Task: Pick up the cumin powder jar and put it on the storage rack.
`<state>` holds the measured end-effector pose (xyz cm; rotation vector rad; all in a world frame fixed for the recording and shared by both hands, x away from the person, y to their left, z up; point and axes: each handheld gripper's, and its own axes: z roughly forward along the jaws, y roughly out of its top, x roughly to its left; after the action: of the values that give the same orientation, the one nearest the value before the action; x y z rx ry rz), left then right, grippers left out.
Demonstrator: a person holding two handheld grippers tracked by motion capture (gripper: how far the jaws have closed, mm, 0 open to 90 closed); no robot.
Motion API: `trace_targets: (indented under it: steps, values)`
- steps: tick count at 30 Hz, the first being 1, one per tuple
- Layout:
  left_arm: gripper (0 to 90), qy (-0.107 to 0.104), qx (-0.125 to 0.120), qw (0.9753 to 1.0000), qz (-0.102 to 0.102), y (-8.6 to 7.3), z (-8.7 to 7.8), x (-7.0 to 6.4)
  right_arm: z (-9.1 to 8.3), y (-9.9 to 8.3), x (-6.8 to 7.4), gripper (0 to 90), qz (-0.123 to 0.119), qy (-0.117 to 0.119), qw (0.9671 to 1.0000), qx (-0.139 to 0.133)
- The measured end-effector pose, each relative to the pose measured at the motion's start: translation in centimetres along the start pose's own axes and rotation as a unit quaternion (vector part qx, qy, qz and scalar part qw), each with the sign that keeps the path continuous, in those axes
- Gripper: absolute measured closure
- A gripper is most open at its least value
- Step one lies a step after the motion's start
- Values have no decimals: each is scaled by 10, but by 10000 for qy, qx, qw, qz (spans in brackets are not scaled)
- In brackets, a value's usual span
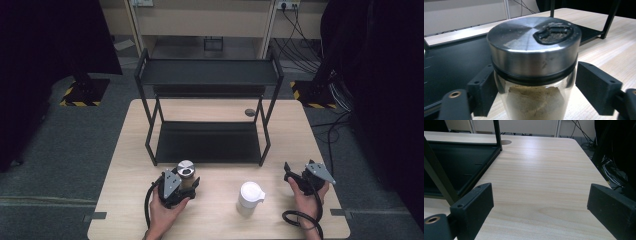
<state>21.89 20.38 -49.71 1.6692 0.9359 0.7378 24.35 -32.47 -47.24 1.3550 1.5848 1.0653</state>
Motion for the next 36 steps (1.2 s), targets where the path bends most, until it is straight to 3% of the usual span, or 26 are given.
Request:
trace_targets:
  steps: [3, 21, 31, 36]
  values:
    - [302, -21, -41, 10000, -87, -2, -1, 4, 0, 0, 0, 69, 4, 8, 10000, 4]
    - [308, -18, -111, 9999, -102, -2, -4, 5, 0, 1, 0, 69, -28, 27, 10000, 17]
    - [308, 116, -693, 9975, -102, 10, -23, 0, 0, 1, 1, 69, -39, 23, 10000, 20]
    - [308, 161, -872, 9960, -66, 17, -29, -1, 0, 1, 1, 69, -37, 23, 10000, 20]
